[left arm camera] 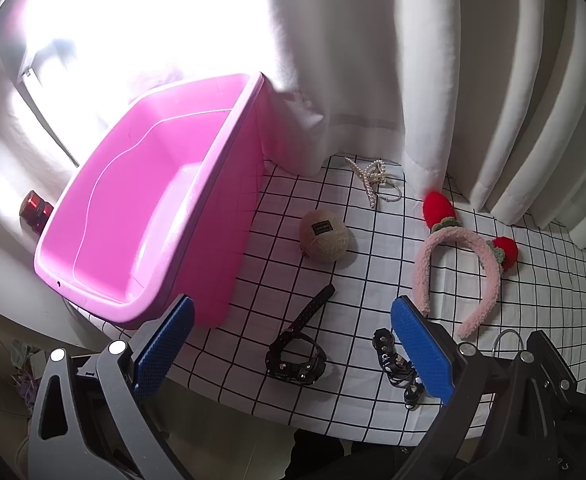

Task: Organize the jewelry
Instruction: 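Move left tool toward the black watch while right tool moves toward the silver ring, then close left tool on the black watch while right tool closes on the silver ring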

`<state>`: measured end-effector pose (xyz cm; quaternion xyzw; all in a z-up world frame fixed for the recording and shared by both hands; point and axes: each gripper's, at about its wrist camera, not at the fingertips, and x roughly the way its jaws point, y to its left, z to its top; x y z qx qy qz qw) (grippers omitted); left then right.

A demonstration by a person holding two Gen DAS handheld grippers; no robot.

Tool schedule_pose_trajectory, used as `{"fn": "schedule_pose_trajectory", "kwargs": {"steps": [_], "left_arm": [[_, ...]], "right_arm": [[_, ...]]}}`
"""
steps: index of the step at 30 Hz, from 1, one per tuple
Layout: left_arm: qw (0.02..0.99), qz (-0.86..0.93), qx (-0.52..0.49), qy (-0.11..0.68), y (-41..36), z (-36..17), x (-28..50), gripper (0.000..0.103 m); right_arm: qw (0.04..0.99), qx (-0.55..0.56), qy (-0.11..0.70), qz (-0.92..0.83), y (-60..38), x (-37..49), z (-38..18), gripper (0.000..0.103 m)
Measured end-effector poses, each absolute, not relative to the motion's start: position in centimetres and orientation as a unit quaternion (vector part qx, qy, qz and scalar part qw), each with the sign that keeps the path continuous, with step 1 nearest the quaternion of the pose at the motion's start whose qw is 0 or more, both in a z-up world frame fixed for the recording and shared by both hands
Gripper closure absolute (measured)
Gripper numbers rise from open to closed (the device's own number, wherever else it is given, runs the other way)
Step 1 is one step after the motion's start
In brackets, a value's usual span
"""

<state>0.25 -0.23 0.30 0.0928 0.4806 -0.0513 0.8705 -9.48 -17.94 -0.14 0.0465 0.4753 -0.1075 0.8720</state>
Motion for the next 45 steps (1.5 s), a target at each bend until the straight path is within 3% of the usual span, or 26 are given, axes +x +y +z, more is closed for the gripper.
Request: {"fn": "schedule_pose_trajectory", "kwargs": {"steps": [32, 45], "left_arm": [[0.869, -0.053, 0.089, 0.485, 0.2, 0.0, -0.2, 0.006], [0.849, -0.069, 0.075, 0.518, 1.0, -3.8, -1.1, 0.006]], "right_arm": [[0.871, 0.051, 0.478, -0.105, -18.2, -9.8, -0.1, 0.009], [0.853, 0.098, 0.503, -0.1, -20.4, -11.3, -3.4, 0.009]]}}
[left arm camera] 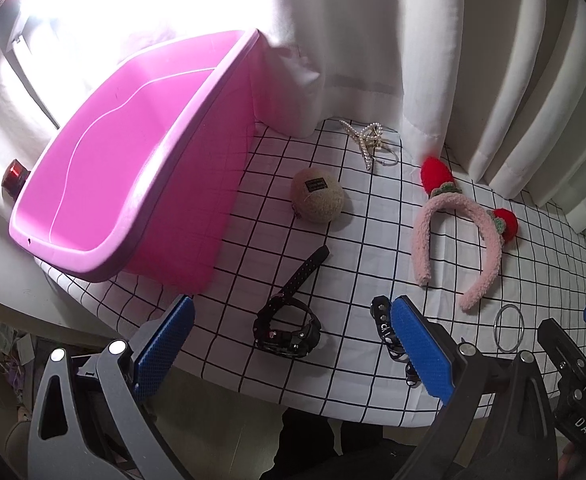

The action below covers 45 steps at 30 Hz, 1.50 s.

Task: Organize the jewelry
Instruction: 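Close left tool on the black watch while right tool closes on the silver ring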

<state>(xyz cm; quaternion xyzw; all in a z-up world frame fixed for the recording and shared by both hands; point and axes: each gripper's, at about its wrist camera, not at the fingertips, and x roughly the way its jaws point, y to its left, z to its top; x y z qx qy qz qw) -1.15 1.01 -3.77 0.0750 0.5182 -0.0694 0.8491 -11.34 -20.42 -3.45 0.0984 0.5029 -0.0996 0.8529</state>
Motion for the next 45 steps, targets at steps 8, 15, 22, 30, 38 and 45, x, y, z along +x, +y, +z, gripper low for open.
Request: {"fn": "schedule_pose_trajectory", "kwargs": {"steps": [8, 15, 22, 30, 38, 45], "left_arm": [[0.832, -0.065, 0.058, 0.547, 2.7, -8.5, -1.9, 0.006], [0.82, -0.061, 0.048, 0.567, 3.6, -11.9, -1.8, 0.006], [0.819, -0.068, 0.045, 0.568, 3.7, -14.1, -1.5, 0.006], [0.82, -0.076, 0.045, 0.566, 3.3, -15.6, -1.1, 0.006], [0.82, -0.076, 0.044, 0.565, 2.7, -16.7, -0.6, 0.006], [0.82, -0.07, 0.045, 0.566, 2.5, -17.7, 0.0, 0.006]], "right_arm": [[0.832, 0.144, 0.527, -0.096, -23.2, -13.2, -7.6, 0.009], [0.81, 0.161, 0.553, -0.11, -25.3, -14.6, -11.3, 0.009], [0.803, 0.154, 0.563, -0.124, -27.1, -15.0, -14.0, 0.009], [0.795, 0.141, 0.576, -0.129, -29.0, -13.7, -16.8, 0.009], [0.789, 0.127, 0.587, -0.132, -29.8, -12.3, -18.4, 0.009], [0.786, 0.105, 0.594, -0.135, -29.8, -11.4, -19.5, 0.009]]}}
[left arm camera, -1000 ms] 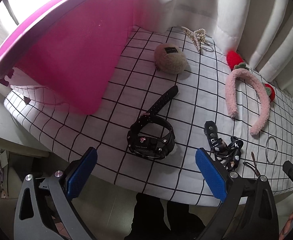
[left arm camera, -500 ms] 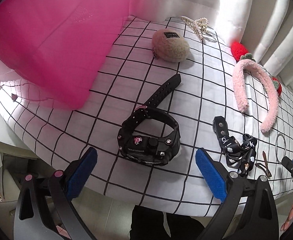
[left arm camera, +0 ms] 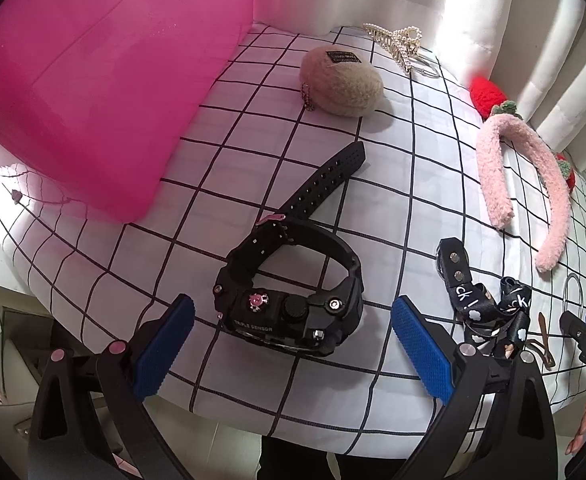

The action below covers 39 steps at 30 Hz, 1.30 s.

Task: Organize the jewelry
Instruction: 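Close left tool on the black watch while right tool closes on the silver ring, then lift and carry the watch with left tool while right tool carries the ring to the pink tub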

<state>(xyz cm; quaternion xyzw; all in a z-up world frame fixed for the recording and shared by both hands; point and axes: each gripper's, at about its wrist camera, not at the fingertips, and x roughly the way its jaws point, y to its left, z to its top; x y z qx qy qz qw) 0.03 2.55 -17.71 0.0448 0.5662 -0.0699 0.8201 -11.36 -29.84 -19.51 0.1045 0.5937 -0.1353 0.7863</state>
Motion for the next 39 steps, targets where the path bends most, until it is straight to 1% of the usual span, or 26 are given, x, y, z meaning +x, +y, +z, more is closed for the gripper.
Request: {"fn": "schedule_pose_trajectory", "kwargs": {"steps": [10, 22, 27, 30, 31, 33, 34, 35, 39], "left_arm": [[0.812, -0.07, 0.052, 0.578, 1.9, -19.5, 0.7, 0.005], [0.836, -0.08, 0.053, 0.541, 1.3, -19.9, 0.6, 0.005], [0.836, -0.076, 0.05, 0.542, 1.5, -19.7, 0.0, 0.006], [0.834, -0.079, 0.051, 0.543, 1.5, -19.5, -0.4, 0.01], [0.835, -0.082, 0.054, 0.541, 1.4, -19.3, -0.5, 0.015], [0.837, -0.088, 0.056, 0.538, 1.2, -19.0, -0.7, 0.024], [0.837, -0.091, 0.057, 0.536, 1.0, -18.8, -0.8, 0.032], [0.838, -0.093, 0.059, 0.534, 1.0, -18.7, -0.9, 0.038], [0.836, -0.095, 0.058, 0.537, 1.1, -18.5, -1.1, 0.038]], "right_arm": [[0.799, 0.095, 0.579, -0.132, -30.5, -10.1, -20.2, 0.009], [0.823, 0.079, 0.549, -0.121, -29.5, -12.1, -20.0, 0.008], [0.816, 0.083, 0.559, -0.125, -29.2, -12.2, -20.1, 0.009], [0.815, 0.083, 0.561, -0.116, -29.2, -12.1, -20.0, 0.01], [0.815, 0.083, 0.562, -0.113, -29.2, -12.1, -19.9, 0.01], [0.816, 0.082, 0.561, -0.11, -29.1, -12.2, -19.7, 0.014], [0.819, 0.08, 0.558, -0.108, -29.0, -12.3, -19.5, 0.021], [0.822, 0.077, 0.555, -0.106, -28.9, -12.4, -19.3, 0.033], [0.822, 0.077, 0.554, -0.105, -29.0, -12.6, -18.9, 0.033]]}}
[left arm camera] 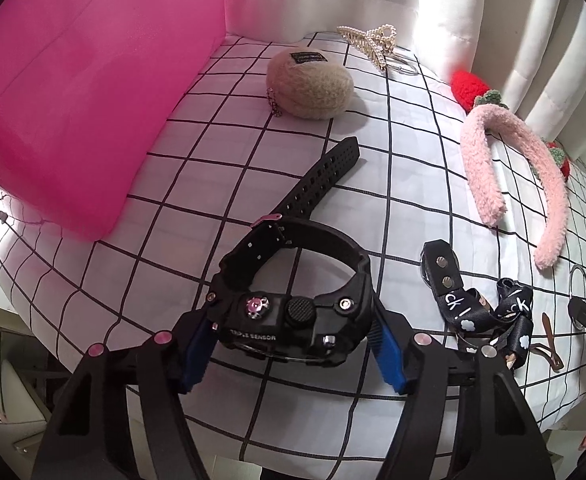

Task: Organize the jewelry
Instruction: 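Lift and carry the watch with left tool while right tool carries the ring to the pink tub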

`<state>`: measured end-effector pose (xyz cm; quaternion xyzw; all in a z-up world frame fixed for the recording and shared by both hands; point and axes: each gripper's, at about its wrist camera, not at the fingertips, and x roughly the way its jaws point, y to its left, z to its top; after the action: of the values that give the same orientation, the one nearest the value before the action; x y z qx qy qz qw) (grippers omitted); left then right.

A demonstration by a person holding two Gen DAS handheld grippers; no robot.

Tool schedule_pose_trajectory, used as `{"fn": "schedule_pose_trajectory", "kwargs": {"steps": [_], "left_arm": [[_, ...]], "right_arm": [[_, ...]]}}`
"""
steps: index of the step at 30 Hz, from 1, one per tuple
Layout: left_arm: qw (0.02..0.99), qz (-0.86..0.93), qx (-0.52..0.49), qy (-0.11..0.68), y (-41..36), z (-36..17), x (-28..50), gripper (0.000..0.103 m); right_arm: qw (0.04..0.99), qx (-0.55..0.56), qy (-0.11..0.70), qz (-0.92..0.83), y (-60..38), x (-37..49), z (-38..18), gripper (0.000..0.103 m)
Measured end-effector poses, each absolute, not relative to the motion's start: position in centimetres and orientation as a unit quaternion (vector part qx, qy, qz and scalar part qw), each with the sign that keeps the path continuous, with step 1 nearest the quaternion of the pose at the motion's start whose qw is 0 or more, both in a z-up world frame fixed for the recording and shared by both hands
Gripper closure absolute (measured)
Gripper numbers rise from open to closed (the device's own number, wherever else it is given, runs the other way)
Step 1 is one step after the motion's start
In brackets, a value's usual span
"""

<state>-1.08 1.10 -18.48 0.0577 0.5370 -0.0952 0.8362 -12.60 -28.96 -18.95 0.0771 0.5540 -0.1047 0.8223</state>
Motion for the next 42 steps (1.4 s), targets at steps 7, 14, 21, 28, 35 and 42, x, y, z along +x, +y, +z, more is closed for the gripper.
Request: {"fn": "schedule_pose_trajectory", "kwargs": {"steps": [7, 14, 21, 28, 35, 42], "left_arm": [[0.831, -0.096, 0.045, 0.546, 1.6, -18.2, -1.0, 0.039], [0.839, -0.103, 0.048, 0.532, 1.4, -16.6, -1.8, 0.039], [0.852, -0.119, 0.04, 0.508, 0.7, -13.5, -2.3, 0.039], [0.872, -0.137, 0.029, 0.468, -0.1, -9.3, -2.5, 0.039], [0.896, -0.153, 0.005, 0.416, 0.0, -3.7, -2.3, 0.039], [0.926, -0.13, -0.02, 0.354, 2.5, 2.3, -0.9, 0.039]], "right_arm": [[0.824, 0.107, 0.547, -0.099, -29.6, -13.0, -18.5, 0.033], [0.833, 0.106, 0.535, -0.093, -29.4, -13.0, -17.0, 0.033], [0.849, 0.104, 0.512, -0.082, -28.8, -12.4, -14.2, 0.033], [0.874, 0.091, 0.473, -0.068, -27.9, -11.5, -9.7, 0.033], [0.904, 0.069, 0.421, -0.034, -26.1, -9.3, -3.9, 0.033], [0.93, 0.048, 0.364, 0.028, -22.4, -5.4, 1.7, 0.033]]}}
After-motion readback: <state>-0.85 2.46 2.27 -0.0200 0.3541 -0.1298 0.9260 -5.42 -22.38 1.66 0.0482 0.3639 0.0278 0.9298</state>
